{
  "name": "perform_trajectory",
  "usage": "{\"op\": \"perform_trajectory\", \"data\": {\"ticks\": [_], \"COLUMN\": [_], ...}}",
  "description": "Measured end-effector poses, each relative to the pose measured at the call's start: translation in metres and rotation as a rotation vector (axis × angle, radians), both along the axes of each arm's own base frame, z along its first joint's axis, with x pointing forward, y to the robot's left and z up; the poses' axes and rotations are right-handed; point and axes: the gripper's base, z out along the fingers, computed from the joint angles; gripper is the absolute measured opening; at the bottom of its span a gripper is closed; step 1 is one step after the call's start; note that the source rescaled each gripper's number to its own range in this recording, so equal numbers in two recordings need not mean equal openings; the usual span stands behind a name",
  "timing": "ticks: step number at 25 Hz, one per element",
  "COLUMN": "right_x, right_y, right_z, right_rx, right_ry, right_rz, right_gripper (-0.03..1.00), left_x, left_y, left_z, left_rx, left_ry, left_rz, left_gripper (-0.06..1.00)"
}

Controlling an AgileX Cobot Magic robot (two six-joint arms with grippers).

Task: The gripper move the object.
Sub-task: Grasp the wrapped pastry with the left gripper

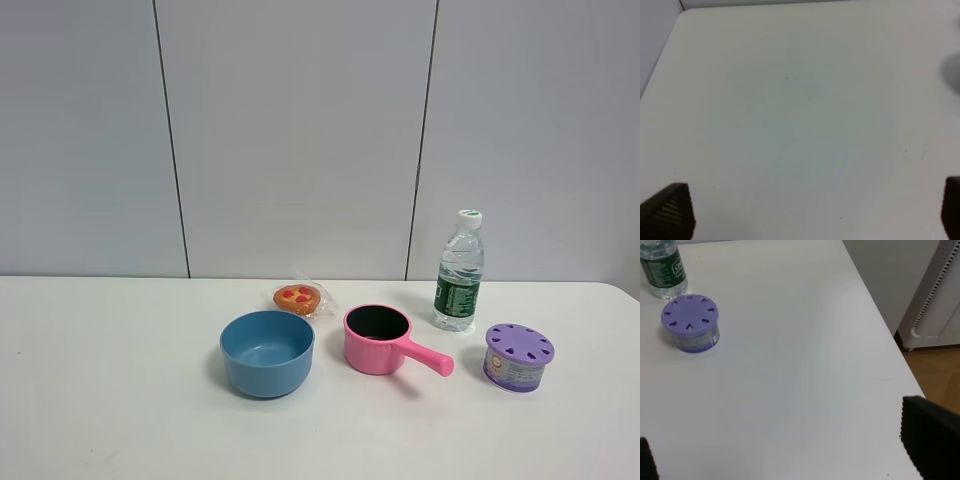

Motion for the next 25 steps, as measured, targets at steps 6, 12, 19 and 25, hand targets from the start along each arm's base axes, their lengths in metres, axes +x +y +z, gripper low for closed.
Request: {"op": "perform_trajectory", "data": {"ticks": [6, 12, 19, 25], "right_x": [0.0000, 0.0000, 0.0000, 0.0000], "right_y": [0.0000, 0.0000, 0.0000, 0.0000], "right_z": [0.0000, 0.0000, 0.0000, 0.0000], "right_rx": [0.000, 0.000, 0.000, 0.000], "right_ry": [0.000, 0.000, 0.000, 0.000], "right_rz": [0.000, 0.000, 0.000, 0.000], "right_gripper": [1.00, 1.00, 1.00, 1.00], "left_x": [0.0000, 0.0000, 0.0000, 0.0000], "left_y": [0.0000, 0.0000, 0.0000, 0.0000], "left_z": [0.0000, 0.0000, 0.0000, 0.0000], "left_rx": [0.000, 0.000, 0.000, 0.000], "left_ry": [0.000, 0.000, 0.000, 0.000], "left_rz": [0.000, 0.000, 0.000, 0.000], "left_gripper": [1.00, 1.00, 1.00, 1.00]}}
